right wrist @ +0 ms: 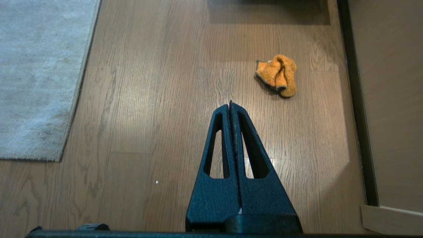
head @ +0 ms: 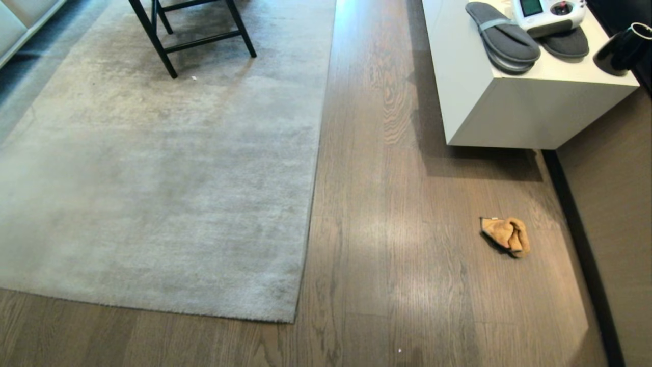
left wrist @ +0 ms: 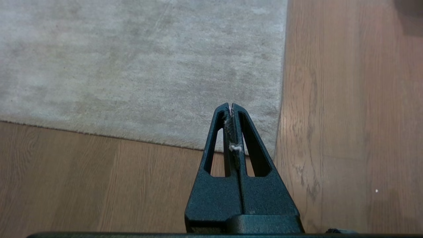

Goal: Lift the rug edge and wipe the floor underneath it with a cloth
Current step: Pick up the rag

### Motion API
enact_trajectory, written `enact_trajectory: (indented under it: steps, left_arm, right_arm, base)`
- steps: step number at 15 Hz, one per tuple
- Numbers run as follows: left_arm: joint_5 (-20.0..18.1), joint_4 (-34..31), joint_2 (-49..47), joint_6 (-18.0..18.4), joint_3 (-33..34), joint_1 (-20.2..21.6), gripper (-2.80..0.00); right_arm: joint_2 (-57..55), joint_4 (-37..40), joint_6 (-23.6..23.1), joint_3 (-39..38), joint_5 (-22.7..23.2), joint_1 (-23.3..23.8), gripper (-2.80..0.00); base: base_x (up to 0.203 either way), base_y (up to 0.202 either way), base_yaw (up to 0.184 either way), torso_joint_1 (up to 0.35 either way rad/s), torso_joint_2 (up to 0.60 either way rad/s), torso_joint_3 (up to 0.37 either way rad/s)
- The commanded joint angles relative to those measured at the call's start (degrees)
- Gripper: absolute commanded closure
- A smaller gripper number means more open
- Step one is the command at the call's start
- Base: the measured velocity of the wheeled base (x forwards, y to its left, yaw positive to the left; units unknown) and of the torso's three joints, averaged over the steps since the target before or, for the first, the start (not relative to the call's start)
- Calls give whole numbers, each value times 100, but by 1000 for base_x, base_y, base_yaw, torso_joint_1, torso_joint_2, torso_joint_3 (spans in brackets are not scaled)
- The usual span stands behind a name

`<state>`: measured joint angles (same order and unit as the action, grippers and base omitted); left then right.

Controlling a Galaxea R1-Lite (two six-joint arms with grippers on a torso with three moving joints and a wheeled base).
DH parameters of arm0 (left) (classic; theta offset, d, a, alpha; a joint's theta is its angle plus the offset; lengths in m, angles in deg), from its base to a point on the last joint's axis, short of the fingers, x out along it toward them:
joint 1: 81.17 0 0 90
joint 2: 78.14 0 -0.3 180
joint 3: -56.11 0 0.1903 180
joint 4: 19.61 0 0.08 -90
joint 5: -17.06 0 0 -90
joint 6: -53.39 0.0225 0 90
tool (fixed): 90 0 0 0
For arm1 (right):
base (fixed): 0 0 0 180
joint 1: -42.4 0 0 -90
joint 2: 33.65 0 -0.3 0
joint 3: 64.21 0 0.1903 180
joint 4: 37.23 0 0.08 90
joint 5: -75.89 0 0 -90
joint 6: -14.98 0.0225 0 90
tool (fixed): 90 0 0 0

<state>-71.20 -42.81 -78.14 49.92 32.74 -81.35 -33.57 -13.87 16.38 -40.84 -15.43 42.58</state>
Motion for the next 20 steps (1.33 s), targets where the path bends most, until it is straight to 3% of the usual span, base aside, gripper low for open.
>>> enact_trajectory:
  steps: [1,20]
  left_arm:
    - [2,2,0,-4,0,1,0]
    - [20,2,0,-80,0,1,0]
  right_arm:
    - [-7,-6,0,0,0,-1,0]
    - [-7,-8,0,0,0,-1,0]
  base:
    - [0,0,0,1,2,-199]
    - [0,0,0,2,2,-197]
